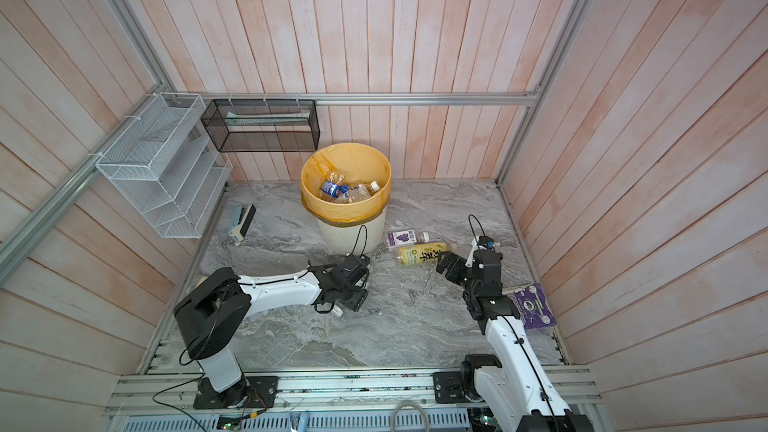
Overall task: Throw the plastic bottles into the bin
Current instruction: 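Close the left gripper on the lime bottle and lift it, then carry the lime bottle over the bin and open the left gripper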
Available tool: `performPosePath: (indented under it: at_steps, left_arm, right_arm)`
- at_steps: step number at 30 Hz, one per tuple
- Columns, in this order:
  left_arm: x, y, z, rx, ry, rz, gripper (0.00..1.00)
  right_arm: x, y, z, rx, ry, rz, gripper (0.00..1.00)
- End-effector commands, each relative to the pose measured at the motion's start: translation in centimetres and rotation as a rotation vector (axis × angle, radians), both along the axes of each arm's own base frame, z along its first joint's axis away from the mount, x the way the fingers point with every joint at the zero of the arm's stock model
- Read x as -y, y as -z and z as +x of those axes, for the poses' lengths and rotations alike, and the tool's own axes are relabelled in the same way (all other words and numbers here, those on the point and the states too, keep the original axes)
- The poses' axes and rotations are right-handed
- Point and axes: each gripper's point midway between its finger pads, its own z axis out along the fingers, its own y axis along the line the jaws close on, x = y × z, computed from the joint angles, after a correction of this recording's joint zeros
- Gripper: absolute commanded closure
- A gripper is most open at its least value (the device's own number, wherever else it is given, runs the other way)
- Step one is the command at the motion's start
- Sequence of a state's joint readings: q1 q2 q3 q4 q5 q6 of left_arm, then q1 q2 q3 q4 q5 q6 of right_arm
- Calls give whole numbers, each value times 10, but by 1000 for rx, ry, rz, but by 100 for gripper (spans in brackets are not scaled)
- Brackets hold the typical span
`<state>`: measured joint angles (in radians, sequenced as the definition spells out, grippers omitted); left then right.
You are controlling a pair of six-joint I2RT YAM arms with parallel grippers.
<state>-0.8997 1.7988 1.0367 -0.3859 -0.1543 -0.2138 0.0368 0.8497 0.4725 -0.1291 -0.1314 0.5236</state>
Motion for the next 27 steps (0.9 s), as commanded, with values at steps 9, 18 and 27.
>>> performPosePath:
  at_steps: [9,18,27]
  left_arm:
    - [6,-79,-8,136,-28,-276,53]
    - [-65,-238,-37,597,-182,-706,56]
    - [-90,-343,-15,918,-176,-733,52]
  right_arm:
    - [0,6,0,-17,-8,-11,1]
    - [-4,3,0,4,-25,5,1]
    - [-13,1,1,15,-54,52,2]
